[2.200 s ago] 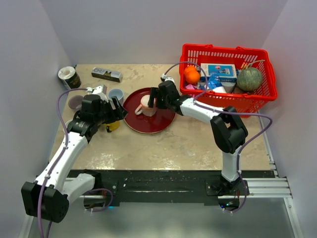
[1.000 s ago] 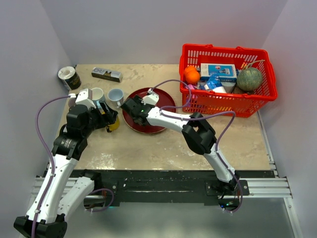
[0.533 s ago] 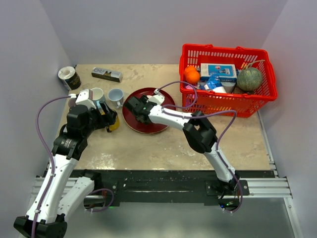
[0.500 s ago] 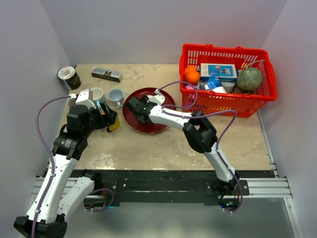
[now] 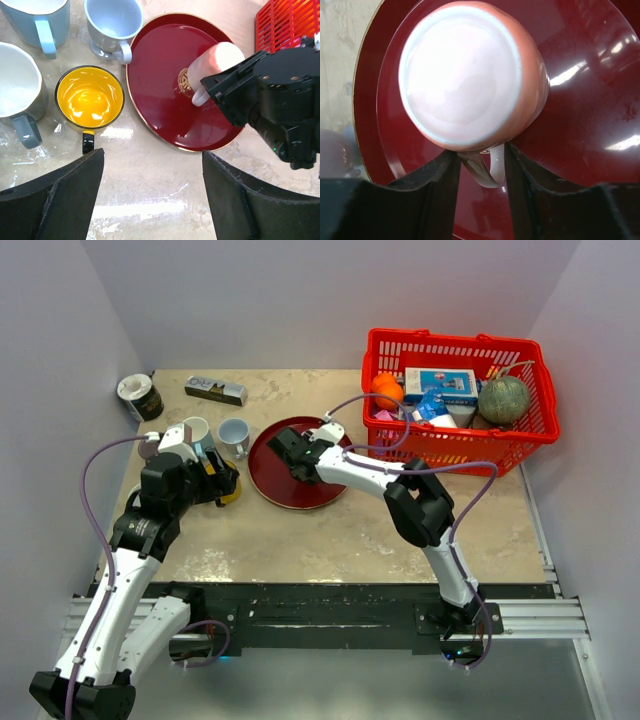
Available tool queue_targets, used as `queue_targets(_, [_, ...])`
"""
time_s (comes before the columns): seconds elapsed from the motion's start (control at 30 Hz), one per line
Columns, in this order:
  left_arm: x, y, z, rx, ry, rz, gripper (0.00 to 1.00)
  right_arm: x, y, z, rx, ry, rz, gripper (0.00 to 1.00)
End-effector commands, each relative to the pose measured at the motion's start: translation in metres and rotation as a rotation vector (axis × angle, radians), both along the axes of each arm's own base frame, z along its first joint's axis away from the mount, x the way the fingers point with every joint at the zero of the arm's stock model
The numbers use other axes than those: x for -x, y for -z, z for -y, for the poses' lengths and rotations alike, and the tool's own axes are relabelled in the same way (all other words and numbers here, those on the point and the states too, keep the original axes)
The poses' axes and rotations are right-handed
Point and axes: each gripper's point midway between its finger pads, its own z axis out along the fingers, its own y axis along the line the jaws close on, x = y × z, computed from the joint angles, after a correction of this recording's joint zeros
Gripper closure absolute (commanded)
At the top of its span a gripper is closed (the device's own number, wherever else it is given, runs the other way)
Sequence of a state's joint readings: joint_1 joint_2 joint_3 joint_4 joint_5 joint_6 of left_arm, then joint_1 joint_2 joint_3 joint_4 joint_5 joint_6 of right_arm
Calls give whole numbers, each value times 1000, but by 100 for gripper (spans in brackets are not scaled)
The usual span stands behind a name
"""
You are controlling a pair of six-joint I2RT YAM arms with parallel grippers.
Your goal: Turn the mug right side up
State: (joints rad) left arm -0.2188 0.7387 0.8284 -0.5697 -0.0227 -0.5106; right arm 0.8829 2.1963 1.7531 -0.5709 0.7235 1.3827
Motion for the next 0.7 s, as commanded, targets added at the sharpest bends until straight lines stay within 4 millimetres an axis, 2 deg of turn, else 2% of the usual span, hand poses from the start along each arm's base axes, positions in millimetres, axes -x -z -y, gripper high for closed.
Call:
queue_targets(0.0, [-5, -6, 4, -2, 24, 39, 17, -6, -30, 1, 61, -121, 49, 60])
queue_targets(0.03, [-6, -6, 4, -1, 24, 41, 17, -9, -29, -1, 59, -145, 52, 67])
queue_targets(0.13, [-7, -4, 5, 3, 27, 38, 17, -8, -11, 0, 92, -209, -8, 77])
queue_targets(0.23, [-7, -1, 5, 4, 25, 30, 17, -7, 1, -3, 93, -268, -61, 96])
queue_targets(0.3, [-6, -1, 9, 14, 46, 27, 17, -6, 2, -9, 103, -332, -64, 100])
queue_targets(0.43, [-5, -1, 12, 24, 56, 25, 17, -6, -19, -23, 64, -421, -26, 100])
queue_targets(0.53, [-4, -5, 17, 42, 81, 25, 16, -3, -50, -34, 16, -501, 35, 100])
queue_targets(0.57, [-4, -5, 19, 48, 90, 22, 16, 0, -54, -34, 19, -527, 43, 100])
queue_targets(0.6, [-3, -7, 24, 63, 114, 20, 16, 5, -78, -39, -28, -567, 76, 100])
queue_targets(0.67, [-4, -10, 30, 84, 136, 18, 16, 10, -97, -44, -73, -617, 121, 100])
